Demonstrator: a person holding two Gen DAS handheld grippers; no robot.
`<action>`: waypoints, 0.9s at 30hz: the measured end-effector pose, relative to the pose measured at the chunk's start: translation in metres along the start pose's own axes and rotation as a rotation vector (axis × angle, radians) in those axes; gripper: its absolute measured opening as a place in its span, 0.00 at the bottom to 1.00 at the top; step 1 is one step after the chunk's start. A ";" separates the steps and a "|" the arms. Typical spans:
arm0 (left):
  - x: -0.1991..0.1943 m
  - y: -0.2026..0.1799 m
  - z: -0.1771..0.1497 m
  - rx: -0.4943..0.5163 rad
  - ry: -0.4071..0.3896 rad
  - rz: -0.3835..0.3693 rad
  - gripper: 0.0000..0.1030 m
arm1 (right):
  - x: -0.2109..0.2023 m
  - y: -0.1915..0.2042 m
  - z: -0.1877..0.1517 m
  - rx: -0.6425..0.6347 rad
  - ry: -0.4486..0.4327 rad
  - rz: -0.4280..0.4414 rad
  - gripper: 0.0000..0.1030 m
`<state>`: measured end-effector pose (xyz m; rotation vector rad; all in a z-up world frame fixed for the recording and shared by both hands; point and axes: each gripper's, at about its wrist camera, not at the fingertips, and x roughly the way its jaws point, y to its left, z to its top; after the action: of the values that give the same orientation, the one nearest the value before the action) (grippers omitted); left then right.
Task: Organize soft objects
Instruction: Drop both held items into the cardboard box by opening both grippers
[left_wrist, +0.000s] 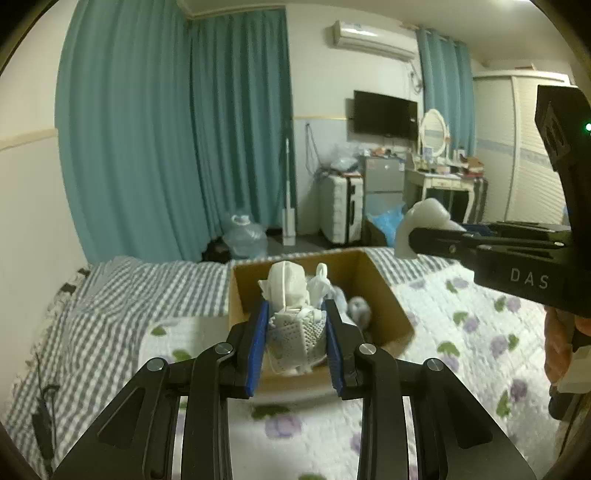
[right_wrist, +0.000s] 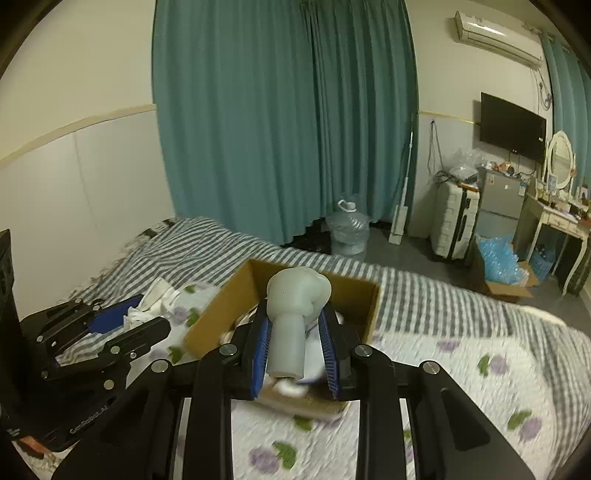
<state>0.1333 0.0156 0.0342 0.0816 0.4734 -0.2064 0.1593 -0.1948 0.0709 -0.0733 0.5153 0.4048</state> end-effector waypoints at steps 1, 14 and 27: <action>0.006 0.002 0.004 -0.003 -0.002 0.002 0.28 | 0.006 -0.001 0.006 -0.005 -0.002 -0.008 0.25; 0.138 0.022 0.037 0.016 0.078 0.023 0.28 | 0.136 -0.032 0.009 0.026 0.102 -0.051 0.25; 0.188 0.025 0.018 0.103 0.159 0.153 0.57 | 0.148 -0.055 0.006 0.110 0.076 -0.047 0.70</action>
<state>0.3104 0.0046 -0.0356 0.2354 0.6123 -0.0743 0.3011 -0.1918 0.0009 0.0058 0.6087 0.3281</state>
